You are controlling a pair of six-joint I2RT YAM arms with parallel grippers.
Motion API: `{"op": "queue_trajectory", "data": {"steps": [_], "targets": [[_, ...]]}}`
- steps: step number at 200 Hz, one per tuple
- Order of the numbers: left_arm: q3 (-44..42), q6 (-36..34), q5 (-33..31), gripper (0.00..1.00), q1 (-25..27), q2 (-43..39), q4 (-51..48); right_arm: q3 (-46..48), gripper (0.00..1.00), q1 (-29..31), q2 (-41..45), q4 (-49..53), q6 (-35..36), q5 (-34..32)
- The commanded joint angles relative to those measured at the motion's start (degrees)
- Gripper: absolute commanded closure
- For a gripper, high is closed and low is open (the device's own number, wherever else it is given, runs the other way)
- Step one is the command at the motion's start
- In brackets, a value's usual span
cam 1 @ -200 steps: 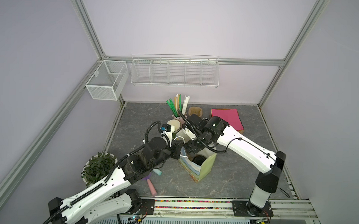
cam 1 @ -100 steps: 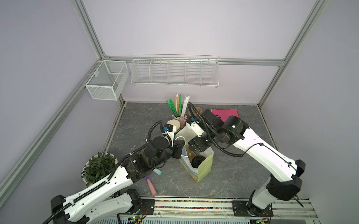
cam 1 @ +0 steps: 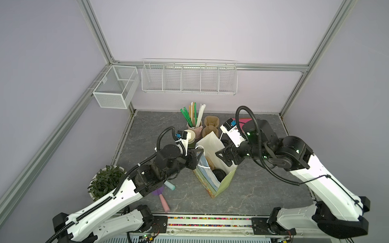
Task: Pack the takeout coffee
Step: 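Open the right gripper and lift it out of the bag, then release the bag handle with the left gripper and raise both grippers away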
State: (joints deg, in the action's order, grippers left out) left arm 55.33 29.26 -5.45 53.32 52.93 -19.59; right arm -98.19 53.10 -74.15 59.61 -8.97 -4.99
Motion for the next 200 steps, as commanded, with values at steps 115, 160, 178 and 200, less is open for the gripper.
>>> {"op": "queue_trajectory", "data": {"steps": [115, 160, 178, 200], "targets": [[17.37, -7.45, -11.88, 0.16, -7.01, 0.39, -9.74, 13.28, 0.12, -6.41, 16.76, -12.38, -1.16, -6.39], [22.57, -4.38, -4.33, 0.22, -19.32, 10.39, -6.67, 15.20, 0.12, -6.87, 18.43, -13.35, -0.36, -5.74], [24.29, -3.28, -1.87, 0.28, -23.01, 14.70, -5.47, 15.40, 0.12, -6.96, 18.51, -13.12, 0.01, -5.75], [25.81, -3.26, -0.78, 0.34, -26.79, 20.12, -3.87, 16.23, 0.12, -6.98, 19.41, -13.71, 0.62, -5.65]]}}
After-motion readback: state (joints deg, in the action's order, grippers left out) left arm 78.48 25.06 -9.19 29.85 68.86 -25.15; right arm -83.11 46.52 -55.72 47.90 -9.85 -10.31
